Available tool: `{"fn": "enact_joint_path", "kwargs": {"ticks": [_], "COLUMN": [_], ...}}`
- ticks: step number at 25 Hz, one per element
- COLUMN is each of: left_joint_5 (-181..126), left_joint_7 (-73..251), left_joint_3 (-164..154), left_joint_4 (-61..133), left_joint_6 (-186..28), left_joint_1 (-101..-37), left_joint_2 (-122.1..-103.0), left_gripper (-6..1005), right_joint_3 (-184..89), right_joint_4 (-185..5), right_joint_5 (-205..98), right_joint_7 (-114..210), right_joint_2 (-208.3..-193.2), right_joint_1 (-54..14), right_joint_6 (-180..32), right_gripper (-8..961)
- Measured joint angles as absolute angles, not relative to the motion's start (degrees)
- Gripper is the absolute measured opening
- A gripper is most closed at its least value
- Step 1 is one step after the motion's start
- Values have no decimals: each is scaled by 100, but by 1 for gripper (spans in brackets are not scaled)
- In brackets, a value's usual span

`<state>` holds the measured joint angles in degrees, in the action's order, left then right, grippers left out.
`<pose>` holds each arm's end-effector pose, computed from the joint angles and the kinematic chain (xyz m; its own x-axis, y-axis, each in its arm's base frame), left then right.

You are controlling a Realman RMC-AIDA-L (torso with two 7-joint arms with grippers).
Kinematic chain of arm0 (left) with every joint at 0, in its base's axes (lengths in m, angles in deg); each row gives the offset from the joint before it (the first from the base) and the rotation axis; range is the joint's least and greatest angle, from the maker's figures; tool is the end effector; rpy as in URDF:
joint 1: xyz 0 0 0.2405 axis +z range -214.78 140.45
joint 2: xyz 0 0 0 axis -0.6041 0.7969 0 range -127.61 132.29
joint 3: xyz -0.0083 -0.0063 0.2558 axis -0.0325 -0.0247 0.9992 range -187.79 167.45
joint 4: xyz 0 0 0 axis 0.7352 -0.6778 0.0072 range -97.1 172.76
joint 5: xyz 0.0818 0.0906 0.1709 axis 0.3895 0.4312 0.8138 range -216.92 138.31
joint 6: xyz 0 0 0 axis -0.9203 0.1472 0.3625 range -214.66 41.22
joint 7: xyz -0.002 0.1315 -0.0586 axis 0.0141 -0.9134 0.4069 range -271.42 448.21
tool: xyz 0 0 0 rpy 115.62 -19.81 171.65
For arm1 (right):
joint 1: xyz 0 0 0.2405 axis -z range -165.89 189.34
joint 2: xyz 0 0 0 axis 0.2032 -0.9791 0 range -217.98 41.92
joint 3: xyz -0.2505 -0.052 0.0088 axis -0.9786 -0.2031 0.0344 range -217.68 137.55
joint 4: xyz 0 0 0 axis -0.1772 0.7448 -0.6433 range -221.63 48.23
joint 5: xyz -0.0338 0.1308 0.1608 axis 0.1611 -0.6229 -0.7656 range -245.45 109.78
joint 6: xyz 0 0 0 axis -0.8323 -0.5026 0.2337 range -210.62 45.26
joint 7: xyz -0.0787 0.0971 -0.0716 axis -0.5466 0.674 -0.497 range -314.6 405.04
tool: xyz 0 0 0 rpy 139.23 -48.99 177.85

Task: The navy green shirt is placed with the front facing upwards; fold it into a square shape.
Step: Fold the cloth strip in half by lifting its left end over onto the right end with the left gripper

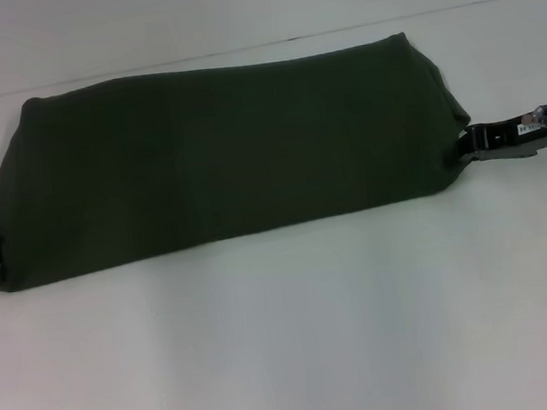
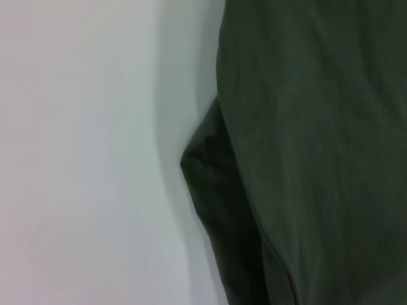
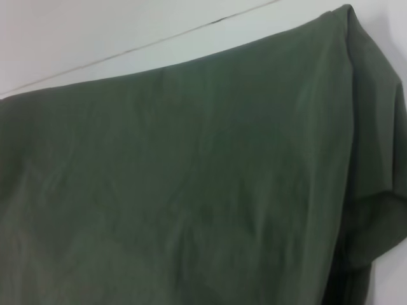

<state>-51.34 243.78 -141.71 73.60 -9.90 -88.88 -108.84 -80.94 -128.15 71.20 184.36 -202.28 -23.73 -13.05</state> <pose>-0.2745 0.4161 0.0465 0.2638 0.9645 0.0127 0.7786 -0.2051 -0.5931 0.3148 0.3832 0.0407 0.2441 -0.8795 -0.4085 -0.9537 -0.1415 -0.2654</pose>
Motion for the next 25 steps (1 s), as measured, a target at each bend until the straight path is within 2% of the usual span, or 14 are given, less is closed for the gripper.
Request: {"fn": "enact_joint_path", "kwargs": {"ticks": [1, 6, 12, 20, 25], "left_joint_5": [-5134, -5169, -5171, -4952, -4606], "left_joint_7": [24378, 24287, 24067, 23910, 23935], "left_joint_3": [-14168, -14182, -14207, -14019, -13868], "left_joint_4": [7360, 7383, 7648, 7962, 8018], "left_joint_6": [-990, -820, -94, 1001, 1268], "left_joint_1": [-8888, -8890, -8762, -8663, -8610], "left_joint_2": [-10884, -10883, -10891, -10862, -10974], "left_gripper": [69, 74, 80, 88, 92], "right_joint_3": [-8094, -8102, -8169, -8173, -8227], "right_joint_4": [-12829, -12849, -13202, -13981, -14159], "right_joint_5": [7120, 7129, 7673, 8736, 9084], "right_joint_7": [18439, 18454, 18716, 18944, 19013], "right_joint_2": [-20228, -20172, -20129, -20306, -20381], "right_joint_1": [-2373, -2375, -2337, -2329, -2358], "right_joint_6": [-1292, -1068, -366, 690, 1084], "right_gripper": [77, 12, 12, 11, 12]}}
